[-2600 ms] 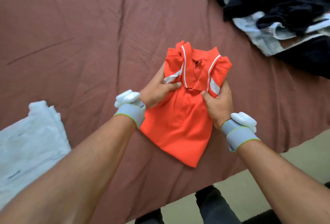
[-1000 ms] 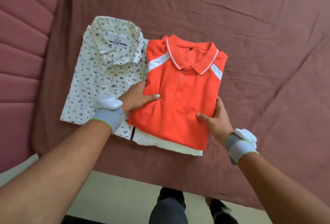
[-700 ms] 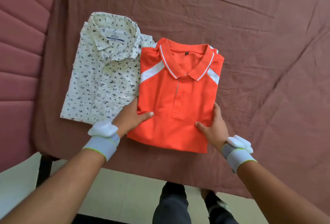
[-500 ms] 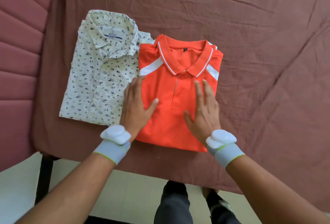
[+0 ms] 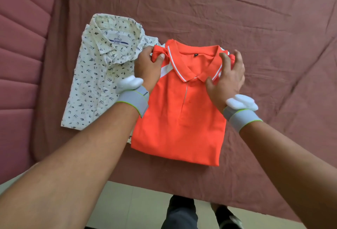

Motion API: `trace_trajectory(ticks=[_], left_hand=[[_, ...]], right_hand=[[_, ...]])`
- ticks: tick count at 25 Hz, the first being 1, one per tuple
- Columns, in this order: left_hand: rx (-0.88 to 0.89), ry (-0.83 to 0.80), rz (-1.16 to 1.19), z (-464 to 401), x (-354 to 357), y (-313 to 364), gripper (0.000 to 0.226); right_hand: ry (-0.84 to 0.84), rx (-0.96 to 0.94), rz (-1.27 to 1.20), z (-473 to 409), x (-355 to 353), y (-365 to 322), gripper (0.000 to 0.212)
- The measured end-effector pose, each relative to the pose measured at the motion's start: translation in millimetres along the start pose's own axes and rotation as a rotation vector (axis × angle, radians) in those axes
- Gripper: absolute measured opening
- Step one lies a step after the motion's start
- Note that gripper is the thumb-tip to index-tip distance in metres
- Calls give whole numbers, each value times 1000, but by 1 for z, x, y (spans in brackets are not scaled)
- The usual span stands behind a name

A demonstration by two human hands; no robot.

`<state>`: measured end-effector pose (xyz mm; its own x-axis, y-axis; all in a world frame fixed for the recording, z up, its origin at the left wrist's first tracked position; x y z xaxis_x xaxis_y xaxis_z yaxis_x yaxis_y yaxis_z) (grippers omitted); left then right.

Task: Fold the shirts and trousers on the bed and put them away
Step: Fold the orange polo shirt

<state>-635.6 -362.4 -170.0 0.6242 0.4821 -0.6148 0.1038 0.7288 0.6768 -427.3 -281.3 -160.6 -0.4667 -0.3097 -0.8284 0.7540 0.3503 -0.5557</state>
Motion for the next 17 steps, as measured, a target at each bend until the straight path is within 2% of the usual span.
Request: trace_trajectory(ticks=[1,3,4,7,9,11,15,17], left_hand=[[6,-20,30,0,1,-3,12],[48,-100,128,5,3,-8,14],[69,-185,206,6,4,-10,15],[56,-455,436,5,9,-20,13],[56,-556,447,11,13,-23,15],[101,-585,371,25,14,-22,19],[278,-457,245,47,15,-2,27],[212,-381,240,42,15,1,38]], right_hand=[[-12,-115,33,-2,6,-11,72],[-111,-304,-124,-11,17,-32,69],[-148,-331,-221,-18,24,-43,64],[-161,-180,-329,-55,44,-78,51],[-209,-92,-328,-68,51,-82,48],[-180,-121,-448,-65,50,-78,45],[83,-111,-601,-41,29,-68,43],[159,-102,-593,-37,24,-70,41]])
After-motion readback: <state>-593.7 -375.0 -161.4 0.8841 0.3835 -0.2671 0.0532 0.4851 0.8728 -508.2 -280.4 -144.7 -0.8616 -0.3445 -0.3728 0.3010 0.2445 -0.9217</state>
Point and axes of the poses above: each hand's wrist, its own z-axis away from the middle knuckle, its own x-axis out of the palm, y = z × x, the point moved 2 cm from there along -z, towards the middle knuckle, and after that the axes turned 10 degrees about -x, right-handed, at the moved point
